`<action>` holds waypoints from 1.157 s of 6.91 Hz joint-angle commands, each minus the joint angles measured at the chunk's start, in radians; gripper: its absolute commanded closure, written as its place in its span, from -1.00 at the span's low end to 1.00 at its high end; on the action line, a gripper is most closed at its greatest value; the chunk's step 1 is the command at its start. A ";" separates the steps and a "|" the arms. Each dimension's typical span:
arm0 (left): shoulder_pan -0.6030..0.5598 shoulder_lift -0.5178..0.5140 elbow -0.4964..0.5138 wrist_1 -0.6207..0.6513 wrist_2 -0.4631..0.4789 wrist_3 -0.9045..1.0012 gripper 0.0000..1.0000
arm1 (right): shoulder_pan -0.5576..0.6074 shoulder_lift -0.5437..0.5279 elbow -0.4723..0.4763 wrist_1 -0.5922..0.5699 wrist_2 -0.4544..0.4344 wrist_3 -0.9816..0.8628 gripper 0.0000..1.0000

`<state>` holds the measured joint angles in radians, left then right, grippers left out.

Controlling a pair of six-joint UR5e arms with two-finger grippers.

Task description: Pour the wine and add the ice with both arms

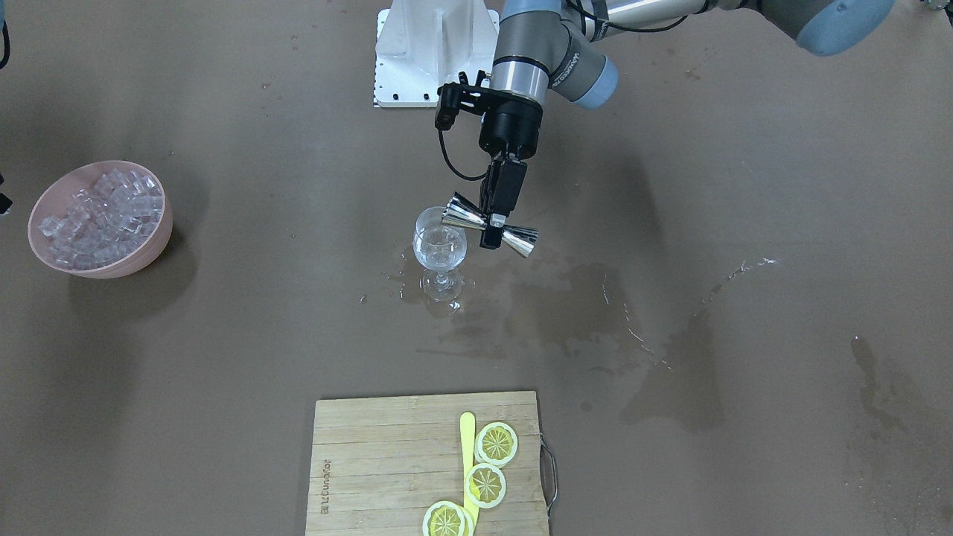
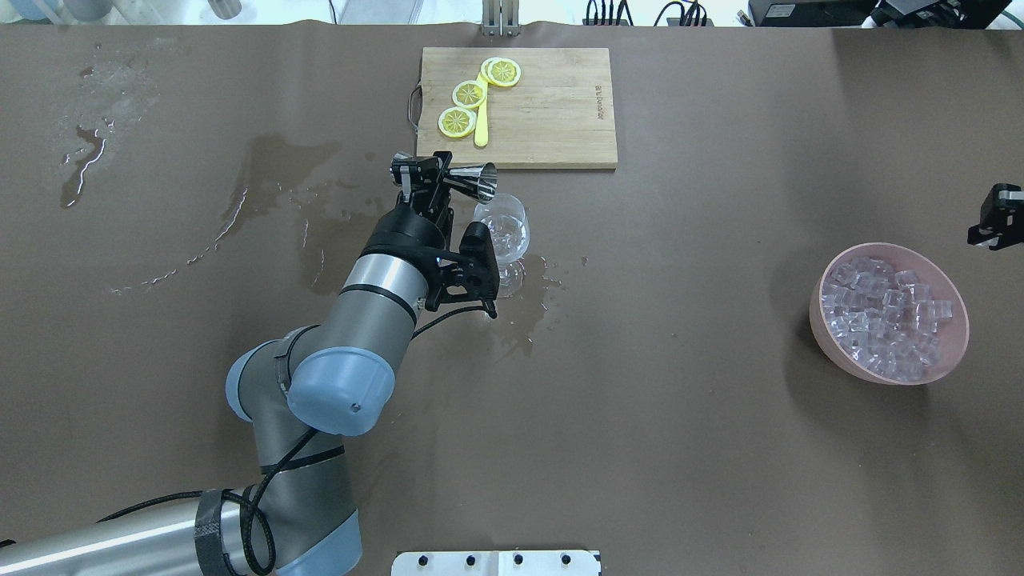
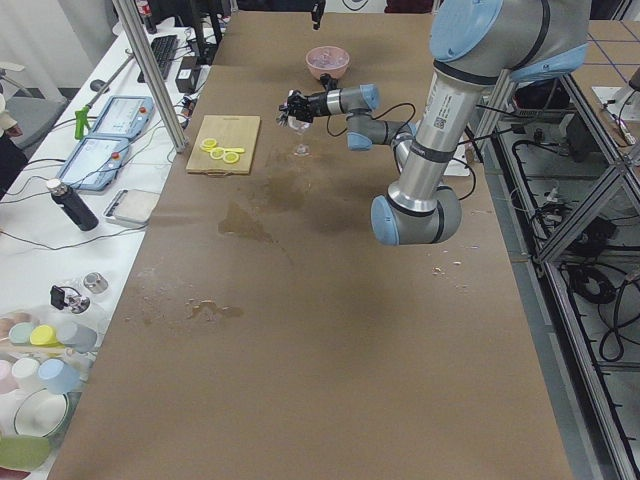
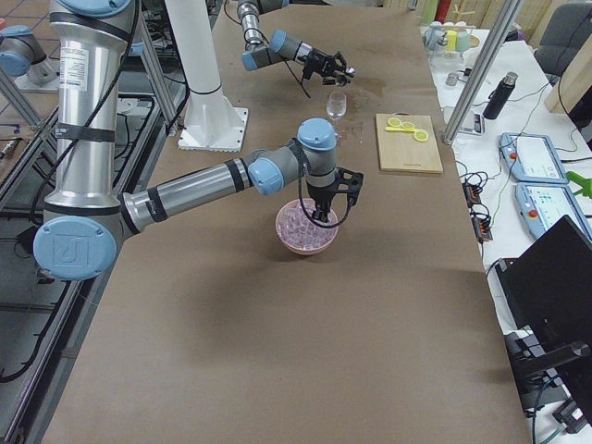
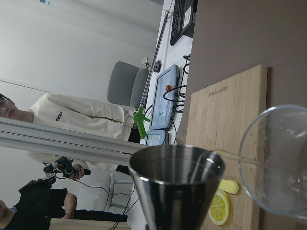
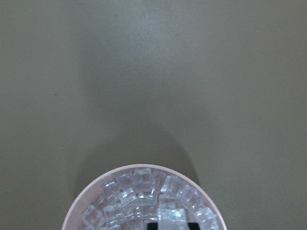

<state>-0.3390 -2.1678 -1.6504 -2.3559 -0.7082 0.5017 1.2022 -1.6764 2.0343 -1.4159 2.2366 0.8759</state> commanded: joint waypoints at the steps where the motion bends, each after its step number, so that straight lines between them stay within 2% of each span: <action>1: 0.000 -0.003 0.000 0.003 0.033 0.056 1.00 | -0.001 0.000 0.001 0.000 0.000 0.000 0.77; 8: 0.020 -0.003 0.000 0.079 0.110 0.063 1.00 | -0.001 0.006 0.007 0.002 0.008 0.000 0.78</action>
<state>-0.3328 -2.1713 -1.6513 -2.2797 -0.6168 0.5644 1.2011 -1.6703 2.0416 -1.4145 2.2425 0.8759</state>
